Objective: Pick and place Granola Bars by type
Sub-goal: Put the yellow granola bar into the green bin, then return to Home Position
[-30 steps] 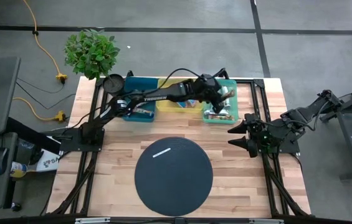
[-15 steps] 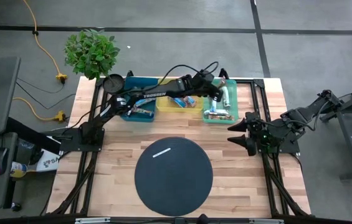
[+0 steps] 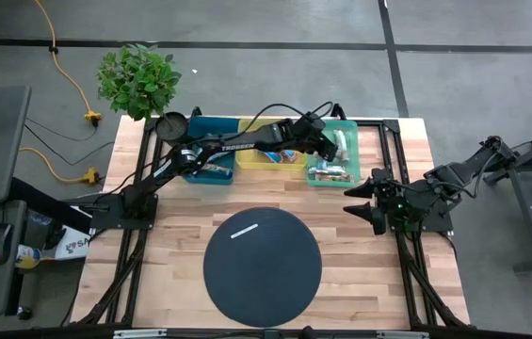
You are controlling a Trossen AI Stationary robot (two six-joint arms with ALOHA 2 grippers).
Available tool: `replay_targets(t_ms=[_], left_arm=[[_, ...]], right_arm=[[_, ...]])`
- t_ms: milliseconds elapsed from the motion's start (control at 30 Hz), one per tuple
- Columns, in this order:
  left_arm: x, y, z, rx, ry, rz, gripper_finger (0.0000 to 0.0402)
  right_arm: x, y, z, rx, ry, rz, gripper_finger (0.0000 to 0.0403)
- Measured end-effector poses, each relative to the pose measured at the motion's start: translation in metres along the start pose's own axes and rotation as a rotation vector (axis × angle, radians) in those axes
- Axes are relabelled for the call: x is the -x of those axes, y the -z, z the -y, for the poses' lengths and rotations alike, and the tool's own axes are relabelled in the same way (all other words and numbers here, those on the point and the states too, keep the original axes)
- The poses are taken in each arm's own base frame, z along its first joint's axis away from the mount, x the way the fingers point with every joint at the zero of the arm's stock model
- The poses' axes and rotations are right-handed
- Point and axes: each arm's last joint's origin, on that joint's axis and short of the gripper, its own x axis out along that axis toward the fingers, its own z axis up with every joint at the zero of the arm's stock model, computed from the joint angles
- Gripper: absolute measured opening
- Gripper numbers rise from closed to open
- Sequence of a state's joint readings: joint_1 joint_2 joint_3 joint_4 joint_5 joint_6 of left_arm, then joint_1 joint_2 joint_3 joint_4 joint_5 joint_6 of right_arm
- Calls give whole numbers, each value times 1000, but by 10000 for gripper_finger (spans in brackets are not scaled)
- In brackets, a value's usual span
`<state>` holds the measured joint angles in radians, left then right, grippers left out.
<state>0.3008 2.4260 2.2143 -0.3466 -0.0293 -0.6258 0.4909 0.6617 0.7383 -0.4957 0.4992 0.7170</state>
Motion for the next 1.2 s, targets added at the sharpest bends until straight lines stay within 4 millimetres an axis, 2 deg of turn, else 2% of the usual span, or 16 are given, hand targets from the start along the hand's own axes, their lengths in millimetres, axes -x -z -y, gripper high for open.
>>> replay_targets(t_ms=[233, 367, 467, 600, 800, 900, 1033, 1200], left_arm=[[0, -1, 0, -18, 36, -16, 136], [7, -6, 4, -87, 122, -49, 136], [22, -14, 11, -161, 166, -67, 136], [50, -31, 23, -260, 201, -28, 136], [105, -50, 41, -405, 287, -57, 136], [131, -46, 52, -471, 300, -116, 136], [171, -38, 67, -549, 317, -107, 136], [225, -23, 75, -579, 374, 14, 136]], right_arm=[[0, 0, 0, 1, 0, 0, 260], [0, 0, 0, 1, -3, -1, 260], [2, -1, 1, -3, -9, 5, 260], [8, -4, 3, -11, -13, 33, 260], [21, -9, 10, -24, -5, 98, 260], [27, -10, 14, -26, 12, 129, 260], [35, -12, 20, -35, 32, 161, 260], [44, -14, 26, -50, 44, 209, 260]])
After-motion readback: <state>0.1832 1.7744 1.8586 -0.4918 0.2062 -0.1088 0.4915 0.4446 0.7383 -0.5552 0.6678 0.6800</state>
